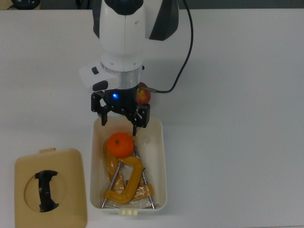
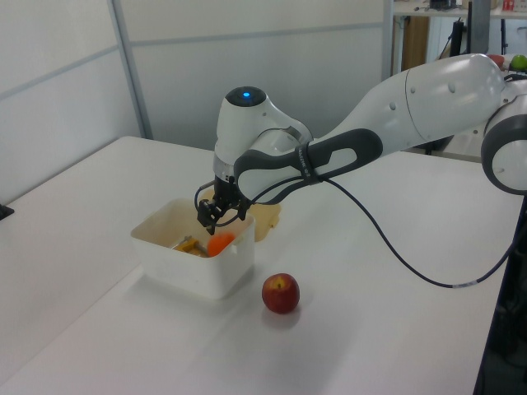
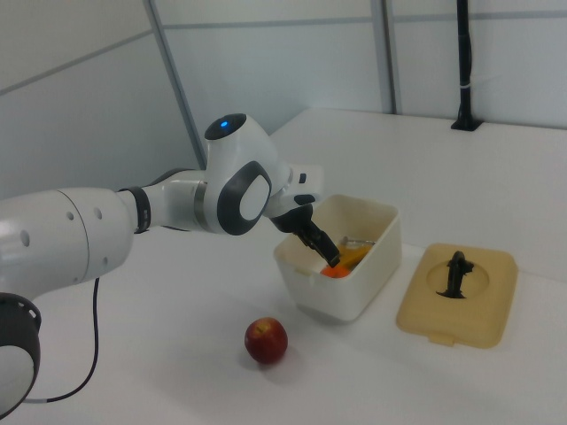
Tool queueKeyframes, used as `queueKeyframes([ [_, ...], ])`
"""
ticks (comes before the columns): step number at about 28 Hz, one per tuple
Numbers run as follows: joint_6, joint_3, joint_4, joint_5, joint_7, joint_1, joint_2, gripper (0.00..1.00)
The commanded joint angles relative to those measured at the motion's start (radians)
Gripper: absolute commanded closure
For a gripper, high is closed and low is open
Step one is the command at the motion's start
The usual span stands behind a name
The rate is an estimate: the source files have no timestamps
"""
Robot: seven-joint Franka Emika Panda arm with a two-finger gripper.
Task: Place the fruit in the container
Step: 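Carry the tangerine over the white container and release it inside, then move the open gripper down onto the red apple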
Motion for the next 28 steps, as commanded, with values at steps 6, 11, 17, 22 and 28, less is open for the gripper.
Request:
queueKeyframes([
  [6, -0.062, -0.004, -0.001, -0.003, 0.009, 0.007, -0.055, 0.00],
  [11, -0.236, 0.034, -0.008, 0.000, -0.087, 0.007, -0.072, 0.00],
  [17, -0.313, 0.074, -0.113, 0.001, -0.104, 0.007, -0.145, 0.00],
  [22, -0.313, 0.094, -0.241, 0.001, -0.141, 0.009, -0.219, 0.00],
  [28, -0.293, 0.099, -0.308, -0.014, -0.144, 0.026, -0.217, 0.00],
])
